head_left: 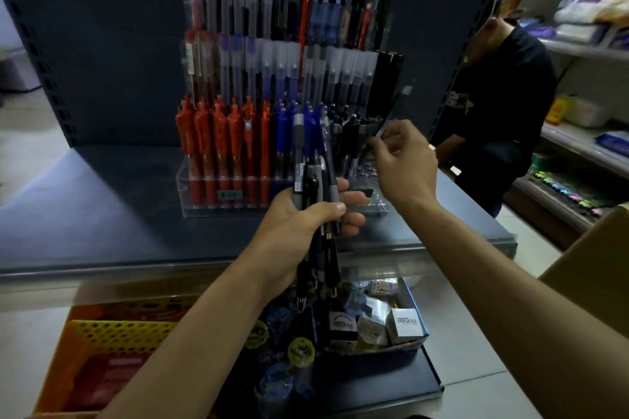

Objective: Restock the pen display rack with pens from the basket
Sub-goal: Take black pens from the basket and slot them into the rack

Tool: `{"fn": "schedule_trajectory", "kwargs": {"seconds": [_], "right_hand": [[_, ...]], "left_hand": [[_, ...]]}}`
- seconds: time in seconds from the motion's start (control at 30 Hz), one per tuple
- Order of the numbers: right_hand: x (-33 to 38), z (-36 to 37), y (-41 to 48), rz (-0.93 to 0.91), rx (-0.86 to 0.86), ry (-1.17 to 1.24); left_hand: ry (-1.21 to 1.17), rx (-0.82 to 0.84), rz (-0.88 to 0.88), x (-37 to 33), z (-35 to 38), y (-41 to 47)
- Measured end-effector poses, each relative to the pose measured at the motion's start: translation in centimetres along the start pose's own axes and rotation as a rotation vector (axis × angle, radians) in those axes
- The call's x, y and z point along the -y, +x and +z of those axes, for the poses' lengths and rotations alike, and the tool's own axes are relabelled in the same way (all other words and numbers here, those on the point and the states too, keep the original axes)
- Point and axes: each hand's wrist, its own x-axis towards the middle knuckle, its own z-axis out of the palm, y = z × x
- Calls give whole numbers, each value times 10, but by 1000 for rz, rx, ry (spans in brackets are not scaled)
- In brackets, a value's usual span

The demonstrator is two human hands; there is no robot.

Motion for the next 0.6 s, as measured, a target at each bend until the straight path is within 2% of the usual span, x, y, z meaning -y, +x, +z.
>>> {"fn": "schedule_trajectory", "kwargs": {"seconds": [0.1,0.2,0.33,0.5,0.6], "right_hand": [[-5,1,-4,13,82,-54],[-4,5,-5,-35,150,-243],[1,4,-2,6,132,-312],[10,-1,-1,-31,165,-460],[10,4,-2,-34,161,-457]], "left_hand": [[-19,-11,-1,-3,0,-1],[-8,0,-14,-4,-3,-5],[7,12,-30,-7,-9,-9],[0,0,-46,-10,-11,-11],[4,7,-43,-11,-10,-12]]}}
